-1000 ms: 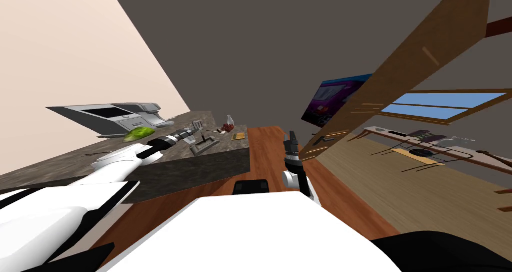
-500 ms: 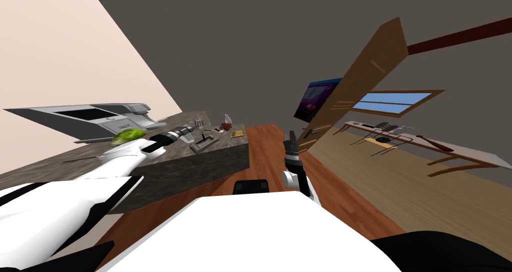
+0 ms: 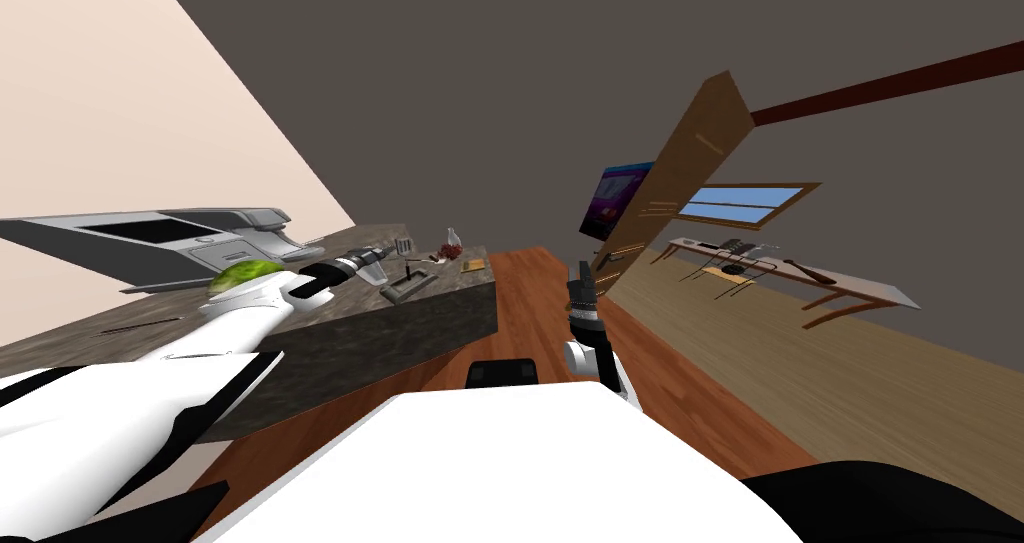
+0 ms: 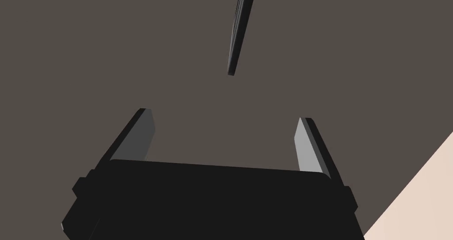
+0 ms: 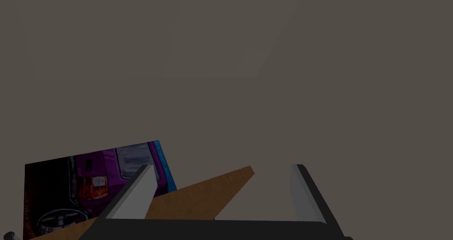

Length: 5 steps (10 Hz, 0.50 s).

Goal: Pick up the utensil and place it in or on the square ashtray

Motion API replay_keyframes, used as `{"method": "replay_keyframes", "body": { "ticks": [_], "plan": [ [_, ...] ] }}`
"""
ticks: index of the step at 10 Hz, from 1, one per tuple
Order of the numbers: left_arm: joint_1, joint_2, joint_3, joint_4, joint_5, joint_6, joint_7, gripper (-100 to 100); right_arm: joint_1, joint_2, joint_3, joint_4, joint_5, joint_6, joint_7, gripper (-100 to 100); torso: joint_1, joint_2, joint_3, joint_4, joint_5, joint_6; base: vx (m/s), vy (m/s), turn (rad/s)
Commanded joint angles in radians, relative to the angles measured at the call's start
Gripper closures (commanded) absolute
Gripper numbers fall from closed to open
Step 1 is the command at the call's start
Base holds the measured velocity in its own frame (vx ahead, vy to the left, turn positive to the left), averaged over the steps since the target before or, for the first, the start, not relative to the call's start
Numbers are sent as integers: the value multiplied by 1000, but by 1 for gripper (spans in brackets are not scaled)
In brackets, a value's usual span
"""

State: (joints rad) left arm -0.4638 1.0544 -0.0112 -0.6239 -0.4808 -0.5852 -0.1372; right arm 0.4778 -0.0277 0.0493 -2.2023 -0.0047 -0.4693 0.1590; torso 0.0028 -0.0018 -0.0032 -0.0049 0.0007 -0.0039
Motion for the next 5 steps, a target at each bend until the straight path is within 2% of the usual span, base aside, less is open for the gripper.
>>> {"method": "replay_keyframes", "body": {
  "ticks": [1, 5],
  "plan": [
    [0, 0, 0, 0, 0, 0, 0, 0, 0, 0, 0, 0, 0, 0, 0, 0, 0, 0, 0, 0, 0, 0, -6, 2, -1],
    [0, 0, 0, 0, 0, 0, 0, 0, 0, 0, 0, 0, 0, 0, 0, 0, -1, -3, -2, -1, 0, 0, 0, 0, 0]
  ]
}}
